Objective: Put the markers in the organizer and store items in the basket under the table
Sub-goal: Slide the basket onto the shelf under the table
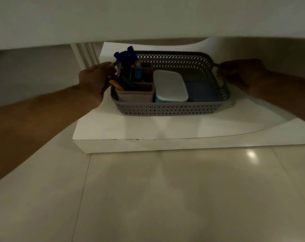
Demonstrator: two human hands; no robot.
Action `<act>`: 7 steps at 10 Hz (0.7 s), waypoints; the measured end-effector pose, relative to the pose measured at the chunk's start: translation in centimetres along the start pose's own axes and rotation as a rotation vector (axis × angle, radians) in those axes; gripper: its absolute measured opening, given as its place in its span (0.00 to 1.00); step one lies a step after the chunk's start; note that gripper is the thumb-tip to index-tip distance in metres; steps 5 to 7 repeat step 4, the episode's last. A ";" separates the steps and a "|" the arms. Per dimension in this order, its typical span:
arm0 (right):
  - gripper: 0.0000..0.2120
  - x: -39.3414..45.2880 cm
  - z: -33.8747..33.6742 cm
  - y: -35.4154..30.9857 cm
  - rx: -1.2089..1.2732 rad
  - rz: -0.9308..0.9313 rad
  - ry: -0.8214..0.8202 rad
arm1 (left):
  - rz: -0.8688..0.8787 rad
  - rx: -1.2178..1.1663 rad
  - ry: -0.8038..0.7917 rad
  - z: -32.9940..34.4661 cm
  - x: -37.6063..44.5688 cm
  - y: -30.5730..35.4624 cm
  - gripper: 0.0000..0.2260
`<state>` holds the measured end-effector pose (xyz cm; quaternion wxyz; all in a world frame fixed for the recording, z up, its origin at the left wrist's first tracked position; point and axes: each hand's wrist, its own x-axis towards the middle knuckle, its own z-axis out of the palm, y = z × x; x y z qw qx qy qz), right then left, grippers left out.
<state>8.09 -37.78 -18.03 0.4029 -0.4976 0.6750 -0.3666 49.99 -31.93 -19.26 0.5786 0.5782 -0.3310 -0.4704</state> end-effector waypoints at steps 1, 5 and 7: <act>0.18 -4.8 0.4 -0.9 -0.358 -0.109 0.018 | -0.128 0.063 0.189 -0.8 -3.3 0.3 0.09; 0.20 -24.8 -4.1 -8.1 -0.786 -0.204 -0.266 | -0.305 0.489 0.029 -4.1 -24.0 8.8 0.08; 0.20 -24.8 -4.1 -8.1 -0.786 -0.204 -0.266 | -0.305 0.489 0.029 -4.1 -24.0 8.8 0.08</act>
